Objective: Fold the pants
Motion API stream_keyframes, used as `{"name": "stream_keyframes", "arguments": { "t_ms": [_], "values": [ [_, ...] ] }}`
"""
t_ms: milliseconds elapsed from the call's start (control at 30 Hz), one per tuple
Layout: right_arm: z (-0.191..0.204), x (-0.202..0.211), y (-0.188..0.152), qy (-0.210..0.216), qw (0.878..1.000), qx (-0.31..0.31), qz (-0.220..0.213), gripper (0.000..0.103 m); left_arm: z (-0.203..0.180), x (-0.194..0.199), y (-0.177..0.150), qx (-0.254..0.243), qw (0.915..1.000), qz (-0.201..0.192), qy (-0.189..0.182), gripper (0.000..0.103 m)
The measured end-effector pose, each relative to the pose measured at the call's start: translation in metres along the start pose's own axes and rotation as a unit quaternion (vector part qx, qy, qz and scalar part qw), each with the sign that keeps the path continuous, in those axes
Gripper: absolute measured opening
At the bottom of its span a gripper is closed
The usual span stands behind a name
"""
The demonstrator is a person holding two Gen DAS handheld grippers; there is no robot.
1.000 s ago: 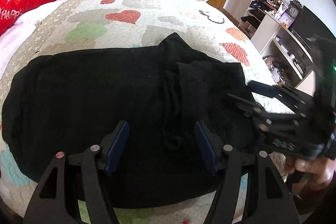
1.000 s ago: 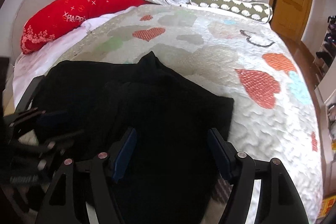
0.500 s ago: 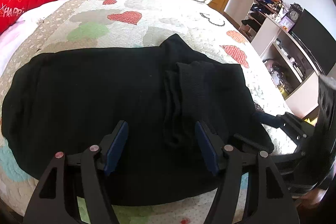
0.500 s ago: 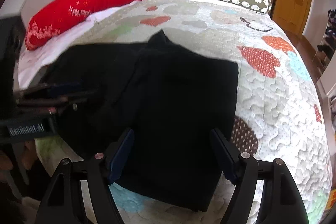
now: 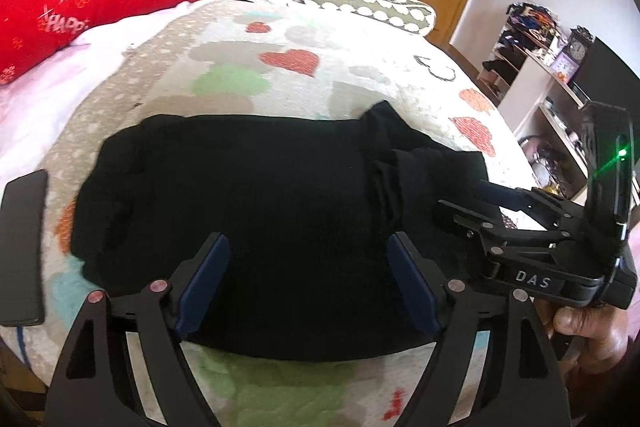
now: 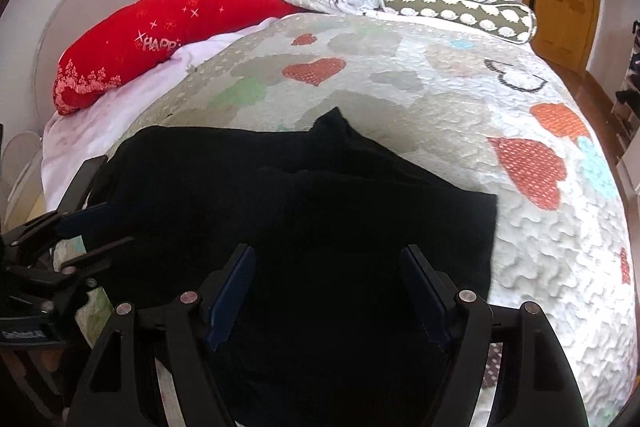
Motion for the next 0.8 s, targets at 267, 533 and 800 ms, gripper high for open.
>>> {"name": "stream_keyframes", "arguments": {
  "t_ms": [267,533,800],
  "values": [
    [0.017,-0.025,-0.001,0.001,0.999,0.027,0.023,0.083,0.033,0.011,-0.004,0.042,0.9991,-0.001,0.008,0.083],
    [0.024,-0.006,0.018,0.01,1.0,0.019,-0.003,0.083,0.064,0.025,-0.007,0.08,0.9967,-0.008,0.013,0.084],
    [0.086,-0.028,0.057,0.065,0.995,0.08,-0.007,0.083,0.1,0.039,-0.027,0.154,0.9879,-0.011,0.005,0.086]
  ]
}}
Point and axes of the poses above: each gripper's, at about its wrist camera, not at the fingertips, and x roughly against the way its jaws point, z to its left, y to its top, the point moved 3 cm from there along -x, roughly the way its jaws point, and after that the axes turned 3 degrees about -z, right-handed, at the moved point
